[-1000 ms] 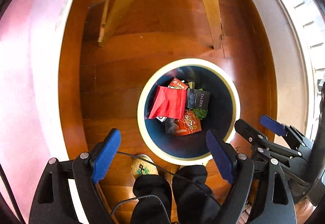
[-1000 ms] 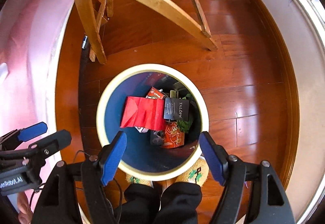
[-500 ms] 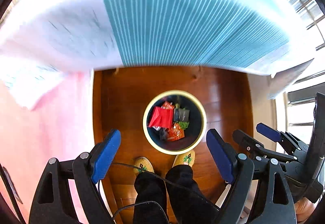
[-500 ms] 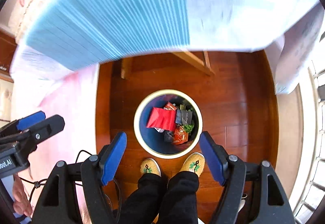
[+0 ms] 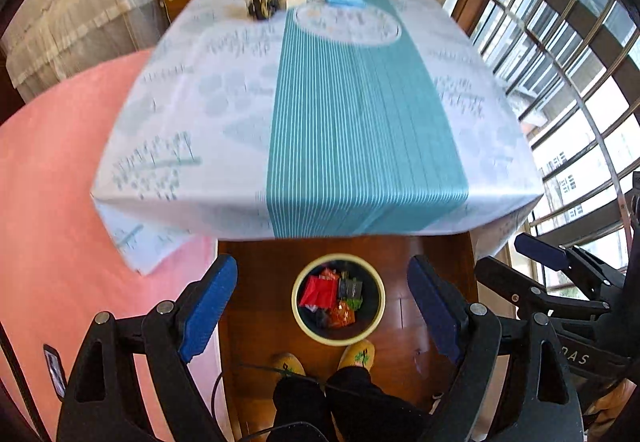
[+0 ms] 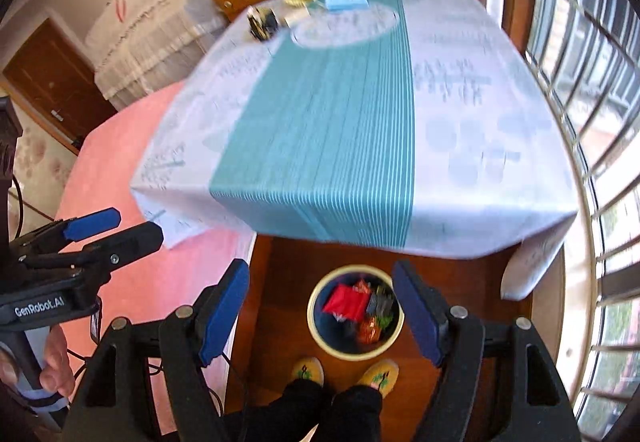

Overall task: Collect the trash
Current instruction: 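Raise both tools from the bin and move them back over the table, then grasp the black-gold wrapper with the left gripper while the right gripper approaches the beige box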

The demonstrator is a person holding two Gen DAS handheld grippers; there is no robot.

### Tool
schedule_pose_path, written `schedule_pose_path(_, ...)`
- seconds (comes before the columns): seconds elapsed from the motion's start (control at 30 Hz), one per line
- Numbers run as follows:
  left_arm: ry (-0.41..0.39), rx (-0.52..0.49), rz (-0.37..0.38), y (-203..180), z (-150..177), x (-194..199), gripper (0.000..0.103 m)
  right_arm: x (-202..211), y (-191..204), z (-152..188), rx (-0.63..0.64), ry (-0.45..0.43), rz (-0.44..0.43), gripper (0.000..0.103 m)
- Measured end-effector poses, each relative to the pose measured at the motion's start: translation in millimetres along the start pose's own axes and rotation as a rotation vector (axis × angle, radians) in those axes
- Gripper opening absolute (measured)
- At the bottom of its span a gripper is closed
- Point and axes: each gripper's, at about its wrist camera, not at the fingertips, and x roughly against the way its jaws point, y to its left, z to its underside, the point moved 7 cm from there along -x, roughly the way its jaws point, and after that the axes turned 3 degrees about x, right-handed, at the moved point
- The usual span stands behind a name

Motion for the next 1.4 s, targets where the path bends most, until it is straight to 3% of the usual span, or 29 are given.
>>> schedule_pose_path(0.33,-0.198,0.038,-0.038,-2,-95,57,0.093,31,-6,-85,0.072,-0.113,0.007,0.074)
schedule_pose_path(0.63,-0.256,0.003,-0.062,14,-172,49,0.094,7,-15,-160,0.025,-0.154,0.047,0.074)
schedule_pose_path(0.77,-0.262,-0.022,-0.047,31,-224,24,0.095,-17,-18,-201,-0.04,-0.165,0.064,0.074)
schedule_pose_path(0.83,-0.239,-0.024,-0.034,44,-255,3,0.102,-32,-18,-219,-0.082,-0.16,0.064,0.074)
schedule_pose_path(1.07,-0.127,-0.01,0.014,83,-339,-89,0.102,-113,-14,-269,-0.205,-0.09,0.082,0.074)
schedule_pose_path(1.4,0.048,0.011,0.05,103,-385,-218,0.102,-201,-18,-315,-0.293,-0.018,0.115,0.074)
